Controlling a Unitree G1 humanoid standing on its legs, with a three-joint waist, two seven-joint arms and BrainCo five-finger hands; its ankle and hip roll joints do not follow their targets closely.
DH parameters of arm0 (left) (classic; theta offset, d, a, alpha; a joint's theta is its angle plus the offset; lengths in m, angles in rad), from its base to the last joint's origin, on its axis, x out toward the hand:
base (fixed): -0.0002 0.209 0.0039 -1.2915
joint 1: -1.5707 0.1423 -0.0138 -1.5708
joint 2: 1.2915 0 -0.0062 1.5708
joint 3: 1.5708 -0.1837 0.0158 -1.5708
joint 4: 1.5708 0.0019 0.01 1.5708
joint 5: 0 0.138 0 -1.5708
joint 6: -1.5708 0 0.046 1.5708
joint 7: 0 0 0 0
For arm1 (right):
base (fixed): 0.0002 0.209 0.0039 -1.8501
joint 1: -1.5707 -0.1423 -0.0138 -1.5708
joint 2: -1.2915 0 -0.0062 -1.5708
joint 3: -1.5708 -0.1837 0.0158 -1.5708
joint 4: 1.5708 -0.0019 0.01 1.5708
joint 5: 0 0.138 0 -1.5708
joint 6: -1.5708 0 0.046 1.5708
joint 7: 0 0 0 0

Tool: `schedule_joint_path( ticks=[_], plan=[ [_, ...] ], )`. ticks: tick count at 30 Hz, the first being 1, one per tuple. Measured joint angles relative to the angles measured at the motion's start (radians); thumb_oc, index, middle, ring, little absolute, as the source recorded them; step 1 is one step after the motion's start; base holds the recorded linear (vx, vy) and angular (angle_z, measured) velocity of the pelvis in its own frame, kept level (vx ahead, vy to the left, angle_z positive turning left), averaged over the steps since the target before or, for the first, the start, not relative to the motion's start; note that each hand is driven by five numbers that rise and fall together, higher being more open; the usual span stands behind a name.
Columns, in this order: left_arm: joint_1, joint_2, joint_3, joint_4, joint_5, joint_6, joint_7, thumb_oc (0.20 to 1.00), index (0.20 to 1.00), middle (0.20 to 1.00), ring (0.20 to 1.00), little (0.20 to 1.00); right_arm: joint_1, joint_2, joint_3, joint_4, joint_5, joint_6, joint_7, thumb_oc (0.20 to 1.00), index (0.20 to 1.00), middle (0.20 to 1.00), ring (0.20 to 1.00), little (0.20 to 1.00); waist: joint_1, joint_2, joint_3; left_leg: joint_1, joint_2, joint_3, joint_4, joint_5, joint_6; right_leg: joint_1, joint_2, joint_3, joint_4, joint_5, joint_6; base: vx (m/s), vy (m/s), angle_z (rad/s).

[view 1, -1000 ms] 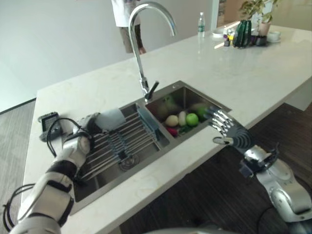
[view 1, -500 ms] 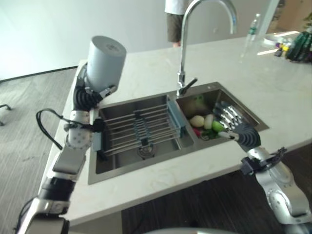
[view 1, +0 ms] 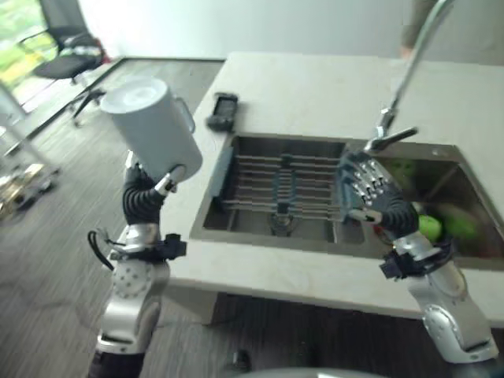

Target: Place the dishes in the dishwasher.

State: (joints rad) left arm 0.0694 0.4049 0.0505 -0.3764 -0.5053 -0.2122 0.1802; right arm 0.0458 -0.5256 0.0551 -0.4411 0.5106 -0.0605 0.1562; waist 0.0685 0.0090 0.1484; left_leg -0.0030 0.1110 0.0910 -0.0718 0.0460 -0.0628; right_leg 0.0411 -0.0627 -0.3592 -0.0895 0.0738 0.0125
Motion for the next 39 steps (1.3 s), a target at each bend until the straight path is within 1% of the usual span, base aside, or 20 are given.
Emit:
schedule_joint_path(
  ticks=[2,3,6,7,9,10,13,17,19,22,24,26,27,29,31,32,34,35,37,39],
  plan=[
    [-0.010,0.020,0.015,-0.003,-0.026,-0.019,-0.029,0.200,0.200,0.200,0.200,0.200,0.010,-0.016,-0.022,-0.023,0.004,-0.022,0.002,1.000,1.000,1.000,1.000,1.000,-0.035,-0.068,0.027,-0.030,-0.020,0.164,0.261,-0.055,-0.017,0.008,-0.095,-0.047,-0.003,0.014,0.002,-0.34,0.150,0.87],
    [-0.034,0.025,0.019,-0.005,-0.027,-0.029,-0.042,0.200,0.200,0.200,0.200,0.200,0.020,-0.025,-0.071,-0.057,0.009,-0.046,0.001,1.000,1.000,1.000,1.000,1.000,-0.075,-0.069,0.026,-0.024,-0.003,0.205,0.376,-0.080,-0.034,0.009,-0.129,-0.088,0.001,0.025,0.017,-0.30,0.233,1.07],
    [-0.113,0.011,0.001,0.025,-0.038,-0.046,-0.078,0.200,0.200,0.200,0.200,0.200,0.039,-0.024,-0.138,-0.087,0.021,-0.090,0.001,1.000,1.000,1.000,1.000,1.000,-0.151,-0.023,0.027,0.040,0.066,0.332,0.405,-0.124,-0.068,0.015,-0.194,-0.161,0.046,0.043,0.058,-0.21,0.335,1.05],
    [-0.143,0.001,-0.024,0.038,-0.056,-0.050,-0.080,0.200,0.200,0.200,0.200,0.200,0.052,-0.034,-0.147,-0.081,0.020,-0.096,0.003,1.000,1.000,1.000,1.000,1.000,-0.169,0.000,0.026,0.041,0.039,0.346,0.393,-0.147,-0.049,0.020,-0.221,-0.175,0.099,0.028,0.061,-0.29,0.525,1.56],
    [-0.207,-0.051,-0.082,0.078,-0.072,-0.060,-0.104,0.200,0.200,0.200,0.200,0.200,0.076,-0.049,-0.193,-0.039,0.020,-0.101,-0.008,1.000,1.000,1.000,1.000,1.000,-0.197,0.042,0.001,0.036,-0.022,0.354,0.292,-0.154,-0.002,-0.017,-0.287,-0.172,0.242,-0.032,0.087,-0.24,0.480,2.04],
    [-0.201,-0.040,-0.091,0.041,-0.087,-0.079,-0.117,0.200,0.200,0.200,0.200,0.200,0.059,-0.047,-0.189,-0.043,0.021,-0.101,-0.007,1.000,1.000,1.000,1.000,1.000,-0.193,0.074,-0.024,0.042,-0.040,0.343,0.156,-0.158,0.080,-0.057,-0.218,-0.135,0.224,-0.069,0.101,-0.22,0.504,1.92],
    [-0.113,-0.024,-0.073,0.027,-0.105,-0.088,-0.140,0.200,0.200,0.200,0.200,0.200,0.033,0.012,-0.174,-0.028,0.021,-0.097,0.000,1.000,1.000,1.000,1.000,1.000,-0.106,0.035,-0.015,0.051,-0.124,0.301,0.104,-0.125,0.110,-0.026,-0.233,-0.069,0.142,0.009,0.125,-0.17,0.542,0.72],
    [-0.083,-0.023,-0.078,0.022,-0.105,-0.065,-0.170,0.200,0.200,0.200,0.200,0.200,0.060,0.083,-0.132,-0.047,0.002,-0.099,0.000,1.000,1.000,1.000,1.000,1.000,-0.088,0.022,-0.014,0.089,-0.210,0.199,0.034,-0.105,0.173,-0.027,-0.337,-0.113,0.286,0.029,0.146,-0.15,0.456,0.99],
    [-0.134,-0.014,-0.111,0.031,-0.104,-0.047,-0.174,0.200,0.200,0.200,0.200,0.200,0.099,0.086,-0.101,-0.051,-0.023,-0.092,-0.012,1.000,1.000,1.000,1.000,1.000,-0.131,0.020,-0.015,0.072,-0.231,0.024,0.002,-0.055,0.209,-0.093,-0.280,0.065,0.349,-0.065,0.169,0.02,0.347,1.89],
    [-0.152,0.006,-0.088,0.051,-0.104,-0.046,-0.173,0.200,0.200,0.200,0.200,0.200,0.113,0.075,-0.106,-0.050,-0.016,-0.087,-0.010,1.000,1.000,1.000,1.000,1.000,-0.141,0.028,-0.018,0.054,-0.225,-0.081,0.007,-0.074,0.162,-0.134,-0.095,0.304,0.278,-0.081,0.118,0.04,0.157,1.31],
    [-0.152,-0.014,-0.090,0.057,-0.102,-0.045,-0.173,0.200,0.200,0.200,0.200,0.200,0.154,0.063,-0.103,-0.059,-0.015,-0.080,-0.009,1.000,1.000,1.000,1.000,1.000,-0.151,0.015,-0.028,0.047,-0.189,0.039,0.075,-0.169,0.063,-0.100,-0.008,0.401,0.170,-0.085,0.064,0.07,0.097,1.52],
    [-0.151,-0.020,-0.092,0.038,-0.101,-0.043,-0.179,0.200,0.200,0.200,0.200,0.200,0.149,0.044,-0.105,-0.072,0.000,-0.082,-0.012,1.000,1.000,1.000,1.000,1.000,-0.163,0.011,-0.047,0.068,-0.220,-0.055,0.043,-0.106,0.176,-0.147,0.038,0.457,0.218,-0.105,0.079,0.10,0.011,1.67],
    [-0.145,-0.030,-0.093,0.039,-0.100,-0.039,-0.184,0.200,0.200,0.200,0.200,0.200,0.137,0.046,-0.105,-0.069,0.003,-0.082,-0.015,1.000,1.000,1.000,1.000,1.000,-0.161,0.018,-0.047,0.078,-0.223,-0.105,0.037,-0.103,0.181,-0.183,0.074,0.464,0.236,-0.104,0.070,0.10,-0.086,1.95],
    [-0.113,-0.044,-0.094,0.039,-0.099,-0.023,-0.186,0.200,0.200,0.200,0.200,0.200,0.115,0.046,-0.099,-0.069,0.012,-0.082,-0.020,1.000,1.000,1.000,1.000,1.000,-0.137,0.035,-0.049,0.117,-0.230,-0.217,0.042,-0.103,0.181,-0.239,0.158,0.468,0.156,-0.001,-0.047,0.09,-0.182,1.81],
    [-0.058,-0.034,-0.083,0.028,-0.103,-0.024,-0.193,0.200,0.200,0.200,0.200,0.200,0.106,0.046,-0.096,-0.068,0.017,-0.084,-0.020,1.000,1.000,1.000,1.000,1.000,-0.126,0.015,-0.059,0.168,-0.270,-0.248,0.041,-0.109,0.172,-0.238,0.154,0.458,0.114,0.108,-0.092,0.07,-0.233,1.29],
    [-0.025,-0.043,-0.082,0.024,-0.103,-0.024,-0.196,0.200,0.200,0.200,0.200,0.200,0.104,0.041,-0.093,-0.057,0.021,-0.086,-0.019,1.000,1.000,1.000,1.000,1.000,-0.115,0.017,-0.070,0.194,-0.285,-0.261,0.043,-0.119,0.158,-0.227,0.144,0.442,0.117,0.099,-0.069,0.08,-0.257,0.87],
    [0.016,-0.033,-0.076,0.000,-0.105,-0.027,-0.194,0.200,0.200,0.200,0.200,0.200,0.059,0.042,-0.045,0.010,0.021,-0.082,-0.018,1.000,1.000,1.000,1.000,1.000,-0.045,-0.040,-0.060,0.098,-0.320,-0.229,0.244,-0.171,0.120,-0.151,0.089,0.456,0.029,0.111,-0.078,0.12,-0.340,0.46],
    [0.017,-0.006,-0.075,-0.015,-0.105,-0.028,-0.194,0.200,0.200,0.200,0.200,0.200,0.055,0.040,-0.033,0.017,0.022,-0.080,-0.018,1.000,1.000,1.000,1.000,1.000,-0.035,-0.067,-0.063,0.086,-0.265,-0.224,0.210,-0.183,0.115,-0.125,0.086,0.435,0.003,0.110,-0.081,0.10,-0.336,0.60],
    [-0.012,0.002,-0.071,-0.021,-0.108,-0.040,-0.190,0.200,0.200,0.200,0.200,0.200,0.000,0.016,-0.022,0.040,0.022,-0.079,-0.018,1.000,1.000,1.000,1.000,1.000,-0.032,-0.058,-0.055,0.072,-0.115,-0.237,0.107,-0.165,0.055,-0.108,0.137,0.382,0.002,0.074,-0.074,0.06,-0.291,0.50],
    [-0.014,0.002,-0.076,-0.031,-0.117,-0.043,-0.192,0.200,0.200,0.200,0.200,0.200,-0.026,0.022,-0.014,0.037,0.025,-0.075,-0.018,1.000,1.000,1.000,1.000,1.000,-0.032,-0.066,-0.054,0.072,-0.104,-0.237,0.105,-0.162,0.051,-0.098,0.143,0.366,0.002,0.056,-0.083,0.00,-0.207,0.28]
  ],
)
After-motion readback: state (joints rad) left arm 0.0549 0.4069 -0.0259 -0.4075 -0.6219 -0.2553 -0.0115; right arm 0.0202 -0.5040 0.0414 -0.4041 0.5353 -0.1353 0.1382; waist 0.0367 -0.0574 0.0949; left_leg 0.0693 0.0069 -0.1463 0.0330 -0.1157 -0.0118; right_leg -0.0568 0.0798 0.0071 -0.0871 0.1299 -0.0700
